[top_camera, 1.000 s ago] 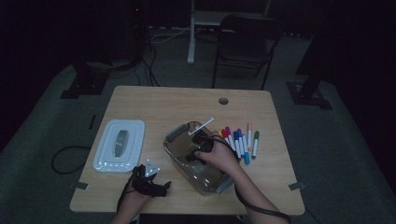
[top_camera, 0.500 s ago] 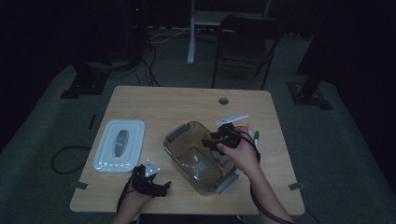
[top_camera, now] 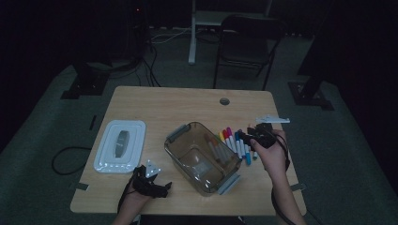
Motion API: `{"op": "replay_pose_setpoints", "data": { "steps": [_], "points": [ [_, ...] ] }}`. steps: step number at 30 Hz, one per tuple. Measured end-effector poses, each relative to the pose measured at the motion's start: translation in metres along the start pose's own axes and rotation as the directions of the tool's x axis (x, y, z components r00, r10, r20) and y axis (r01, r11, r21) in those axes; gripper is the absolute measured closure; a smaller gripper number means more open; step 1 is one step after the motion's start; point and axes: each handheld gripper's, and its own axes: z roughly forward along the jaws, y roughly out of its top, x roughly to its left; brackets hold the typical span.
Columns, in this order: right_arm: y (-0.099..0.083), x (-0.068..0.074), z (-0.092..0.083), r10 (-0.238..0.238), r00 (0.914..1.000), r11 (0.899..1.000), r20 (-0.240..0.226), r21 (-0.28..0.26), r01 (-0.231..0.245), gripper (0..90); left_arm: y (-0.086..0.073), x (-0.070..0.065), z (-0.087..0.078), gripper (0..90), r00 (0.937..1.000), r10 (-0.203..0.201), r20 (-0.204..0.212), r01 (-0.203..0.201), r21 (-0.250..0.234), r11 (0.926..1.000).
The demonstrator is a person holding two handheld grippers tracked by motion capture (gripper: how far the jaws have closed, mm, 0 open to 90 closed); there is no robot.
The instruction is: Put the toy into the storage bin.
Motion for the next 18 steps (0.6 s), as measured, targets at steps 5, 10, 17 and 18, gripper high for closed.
{"op": "replay_pose_setpoints", "data": {
  "steps": [5, 10, 17, 18],
  "points": [
    [-0.020, -0.037, 0.018, 0.097, 0.9833, 0.993, 0.154, 0.045, -0.105, 59.5, 0.000, 0.000, 0.000, 0.6, 1.0000, 0.001, 0.000, -0.001, 0.003, 1.0000],
    [-0.034, -0.056, 0.034, 0.142, 0.9671, 0.984, 0.211, 0.076, -0.161, 59.0, 0.000, 0.000, 0.000, 0.6, 1.0000, 0.001, -0.001, -0.001, 0.002, 1.0000],
    [-0.061, -0.081, 0.067, 0.221, 0.9388, 0.962, 0.264, 0.100, -0.255, 59.8, 0.000, 0.000, 0.000, 0.6, 1.0000, 0.002, 0.000, -0.002, 0.002, 1.0000],
    [-0.062, -0.082, 0.070, 0.228, 0.9338, 0.959, 0.276, 0.104, -0.264, 60.0, 0.000, 0.000, 0.000, 0.6, 1.0000, 0.002, 0.000, -0.002, 0.002, 1.0000]
  ]
}}
